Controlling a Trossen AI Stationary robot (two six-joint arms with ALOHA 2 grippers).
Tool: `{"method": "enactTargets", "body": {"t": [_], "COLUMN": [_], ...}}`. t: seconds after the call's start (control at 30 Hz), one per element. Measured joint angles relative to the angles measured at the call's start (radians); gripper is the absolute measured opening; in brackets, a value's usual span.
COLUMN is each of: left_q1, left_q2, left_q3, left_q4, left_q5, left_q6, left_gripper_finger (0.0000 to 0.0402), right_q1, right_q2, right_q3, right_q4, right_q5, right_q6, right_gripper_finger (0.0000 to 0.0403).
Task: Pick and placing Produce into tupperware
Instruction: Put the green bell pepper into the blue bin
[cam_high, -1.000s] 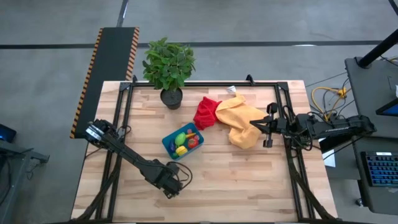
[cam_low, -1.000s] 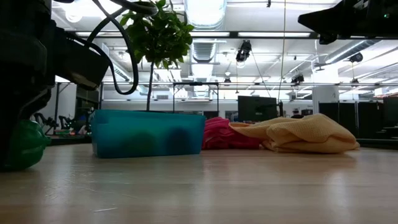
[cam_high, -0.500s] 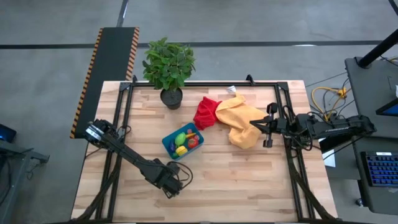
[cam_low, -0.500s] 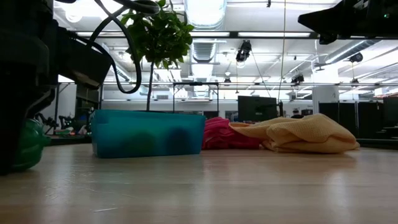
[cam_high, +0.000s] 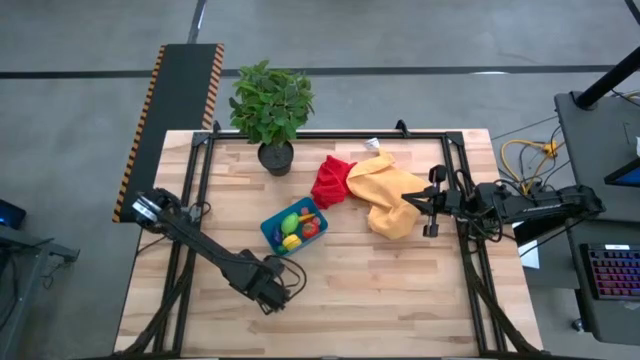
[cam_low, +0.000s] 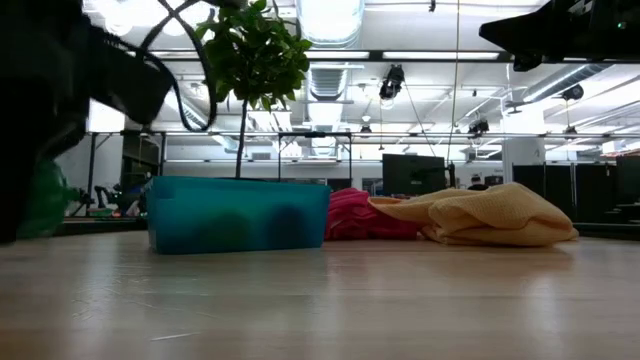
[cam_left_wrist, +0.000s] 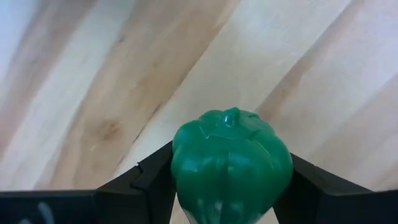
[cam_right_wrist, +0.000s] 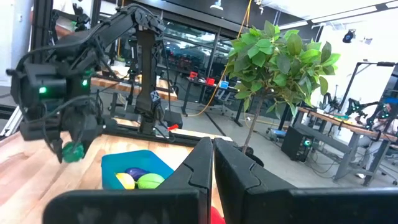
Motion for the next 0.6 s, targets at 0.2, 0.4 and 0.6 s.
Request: {"method": "enactTargets", "body": {"t": [0.2, 0.4, 0.6], "left_q1": [0.004, 0.034, 0.081], "left_q2": [-0.081, -0.186, -0.254], "left_q3": [0.010, 0.009, 0.006], "left_q4": [-0.054, -0.052, -0.039], "left_q5": [-0.082, -0.275, -0.496], "left_q6": [0.007, 0.090, 0.202], "left_gripper_finger": [0.0191, 0.0191, 0.0192], "right_q1": [0.000, 0.000, 0.000], "right_q2": [0.000, 0.000, 0.000], "right_q3": [0.000, 0.000, 0.000], "right_q4": [0.000, 0.000, 0.000], "right_q5": [0.000, 0.000, 0.000], "right_q6": [-0.001, -0.013, -0.014], "right_gripper_finger": [0.0009, 0.0009, 0.0009]}}
